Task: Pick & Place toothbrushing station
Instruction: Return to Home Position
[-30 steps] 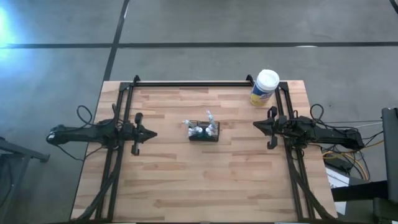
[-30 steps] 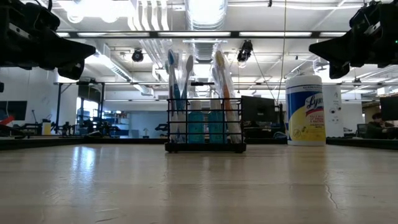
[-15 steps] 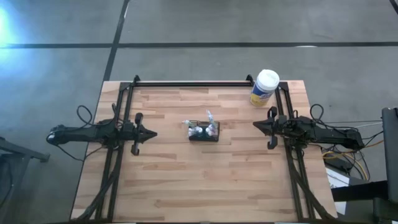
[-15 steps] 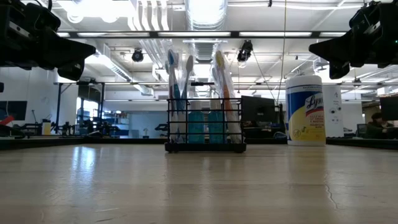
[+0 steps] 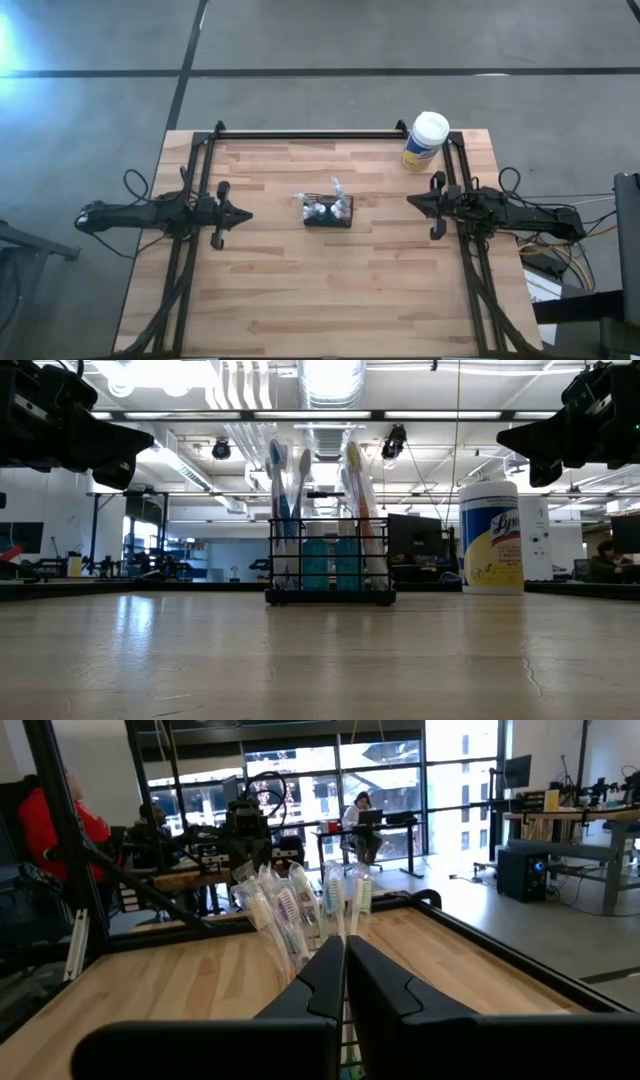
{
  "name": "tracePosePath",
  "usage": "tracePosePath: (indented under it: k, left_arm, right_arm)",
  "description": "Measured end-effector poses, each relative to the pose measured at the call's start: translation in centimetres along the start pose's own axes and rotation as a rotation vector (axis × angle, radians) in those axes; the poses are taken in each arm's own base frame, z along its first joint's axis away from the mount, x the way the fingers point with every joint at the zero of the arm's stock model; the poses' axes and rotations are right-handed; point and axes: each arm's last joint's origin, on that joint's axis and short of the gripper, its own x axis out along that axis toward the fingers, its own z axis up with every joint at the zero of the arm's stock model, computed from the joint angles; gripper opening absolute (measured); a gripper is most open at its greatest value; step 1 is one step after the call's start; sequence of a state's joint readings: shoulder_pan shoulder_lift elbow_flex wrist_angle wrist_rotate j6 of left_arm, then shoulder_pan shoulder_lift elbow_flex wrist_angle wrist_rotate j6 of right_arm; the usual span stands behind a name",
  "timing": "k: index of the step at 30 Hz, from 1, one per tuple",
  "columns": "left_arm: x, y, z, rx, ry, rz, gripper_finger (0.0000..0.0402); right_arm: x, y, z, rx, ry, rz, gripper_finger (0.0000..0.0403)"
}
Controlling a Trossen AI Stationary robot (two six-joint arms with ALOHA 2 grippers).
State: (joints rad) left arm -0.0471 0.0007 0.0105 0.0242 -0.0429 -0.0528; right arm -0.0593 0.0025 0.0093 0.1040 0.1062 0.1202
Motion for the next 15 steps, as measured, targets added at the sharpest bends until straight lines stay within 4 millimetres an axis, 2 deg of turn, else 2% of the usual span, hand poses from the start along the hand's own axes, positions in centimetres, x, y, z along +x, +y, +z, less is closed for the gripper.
tracePosePath:
  k: [15]
  left_arm:
    - [0.0, 0.0, 0.0, 0.0, 0.0, 0.0, 0.0021]
  right_arm:
    - [0.0, 0.0, 0.0, 0.0, 0.0, 0.0, 0.0013]
